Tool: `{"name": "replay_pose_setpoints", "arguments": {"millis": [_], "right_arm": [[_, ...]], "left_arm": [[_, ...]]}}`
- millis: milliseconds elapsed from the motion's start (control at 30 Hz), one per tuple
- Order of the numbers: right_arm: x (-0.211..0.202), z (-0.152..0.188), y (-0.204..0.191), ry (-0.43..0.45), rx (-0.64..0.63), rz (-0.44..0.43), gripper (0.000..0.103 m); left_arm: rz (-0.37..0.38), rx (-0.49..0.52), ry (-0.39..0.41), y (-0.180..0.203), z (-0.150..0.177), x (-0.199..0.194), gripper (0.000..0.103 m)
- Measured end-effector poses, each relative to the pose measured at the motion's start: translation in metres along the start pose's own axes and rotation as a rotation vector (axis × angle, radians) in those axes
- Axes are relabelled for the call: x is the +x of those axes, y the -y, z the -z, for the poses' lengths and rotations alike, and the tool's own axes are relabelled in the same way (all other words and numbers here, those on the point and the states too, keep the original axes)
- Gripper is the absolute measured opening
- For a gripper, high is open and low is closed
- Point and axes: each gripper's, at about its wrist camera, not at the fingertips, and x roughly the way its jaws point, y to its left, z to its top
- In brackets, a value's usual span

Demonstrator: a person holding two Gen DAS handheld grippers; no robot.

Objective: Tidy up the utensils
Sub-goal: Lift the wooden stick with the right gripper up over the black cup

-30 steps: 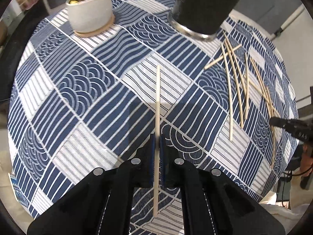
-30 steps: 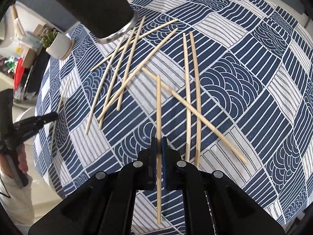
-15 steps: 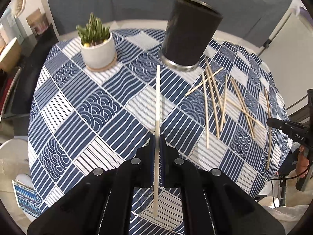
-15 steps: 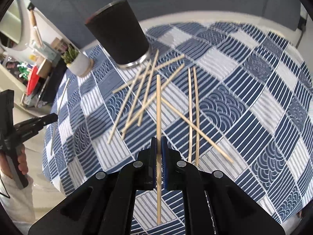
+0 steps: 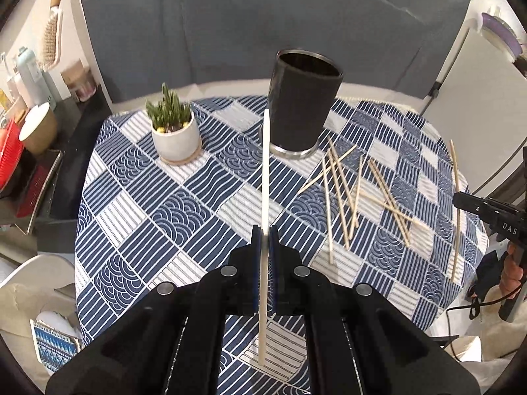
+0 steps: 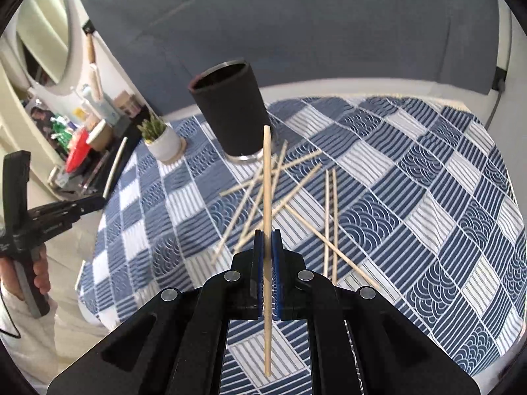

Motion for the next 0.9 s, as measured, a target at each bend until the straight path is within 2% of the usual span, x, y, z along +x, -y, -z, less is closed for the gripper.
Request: {"name": "replay_pose_setpoints", "arguments": {"millis": [300,567,700,767,900], "right_arm": [[-0.031,-0.03,-0.012,0.117,-0.037,-0.057,0.005],[-0.045,-0.079,-0.022,0.212,-0.092,-0.111,0.005],[-0.042,-0.105,-0.025,0.259,-0.111,-0.107,0.005],[-0.041,-0.117,-0.027,0.279,-0.124,-0.108,0.005],[-0.038,-0.138,-0.034,0.301,-0.158,-0.065,0.005]], "left_arm": [[-0.007,0.023,0.078,0.018,-0.028,-0.032,0.005],[0.017,0.021,0.152,0.018,-0.077,-0.048,0.005],[0.039,0.016,0.189,0.016,-0.101,-0.045,0.005],[-0.002,0.03,0.214,0.018,-0.114,-0.04,0.005],[0.031,0.033,0.235,0.019,-0.139,-0.028,0.005]]}}
